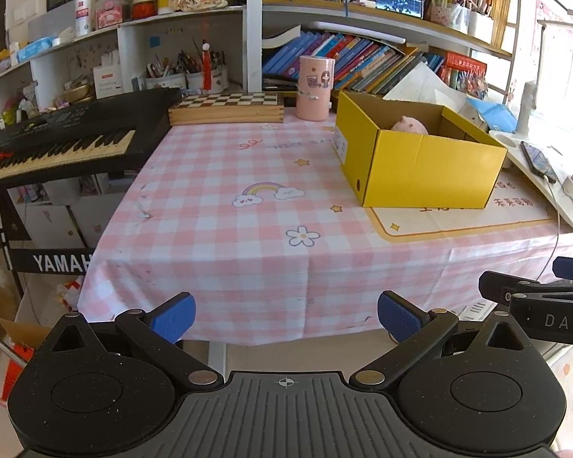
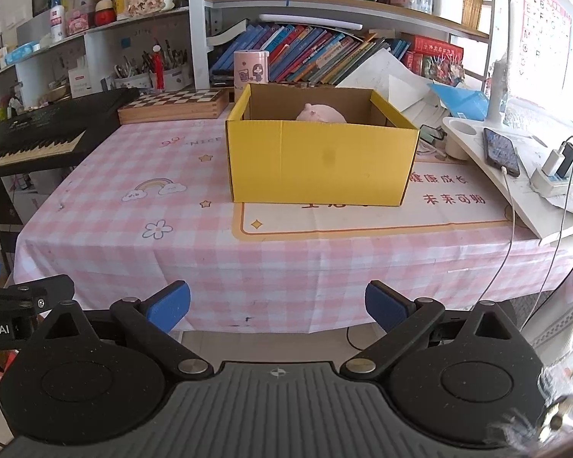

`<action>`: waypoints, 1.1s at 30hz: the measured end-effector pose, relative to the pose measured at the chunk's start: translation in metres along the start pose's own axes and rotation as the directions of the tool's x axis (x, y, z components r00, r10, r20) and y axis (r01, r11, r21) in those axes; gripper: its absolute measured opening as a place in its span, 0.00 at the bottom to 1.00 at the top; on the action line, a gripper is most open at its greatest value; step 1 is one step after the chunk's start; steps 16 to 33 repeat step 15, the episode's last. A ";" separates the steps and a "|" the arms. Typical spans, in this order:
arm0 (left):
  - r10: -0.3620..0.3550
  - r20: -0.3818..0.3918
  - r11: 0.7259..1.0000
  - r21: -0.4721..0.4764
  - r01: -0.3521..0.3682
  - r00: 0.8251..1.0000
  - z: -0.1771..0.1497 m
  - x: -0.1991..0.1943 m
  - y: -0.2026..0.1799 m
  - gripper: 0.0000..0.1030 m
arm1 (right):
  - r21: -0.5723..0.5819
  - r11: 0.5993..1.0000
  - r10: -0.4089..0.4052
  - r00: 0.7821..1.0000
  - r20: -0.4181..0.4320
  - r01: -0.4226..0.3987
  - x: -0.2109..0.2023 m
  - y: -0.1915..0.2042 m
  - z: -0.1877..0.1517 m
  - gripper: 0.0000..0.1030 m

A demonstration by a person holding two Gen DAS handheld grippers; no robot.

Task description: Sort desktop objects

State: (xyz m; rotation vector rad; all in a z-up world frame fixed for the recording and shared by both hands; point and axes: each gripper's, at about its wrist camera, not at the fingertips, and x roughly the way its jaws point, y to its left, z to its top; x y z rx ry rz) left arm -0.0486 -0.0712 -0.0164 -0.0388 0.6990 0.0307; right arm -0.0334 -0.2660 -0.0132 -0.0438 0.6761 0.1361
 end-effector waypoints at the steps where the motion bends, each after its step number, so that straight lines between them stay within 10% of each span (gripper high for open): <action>1: -0.001 0.000 1.000 0.002 0.001 1.000 0.000 0.000 0.000 1.00 | 0.001 1.000 0.000 1.000 -0.001 0.000 0.000 0.000 0.000 0.96; 33: -0.004 -0.025 1.000 0.016 0.004 1.000 0.000 0.006 0.002 1.00 | 0.007 1.000 0.005 0.999 -0.031 -0.005 0.008 0.003 -0.001 0.96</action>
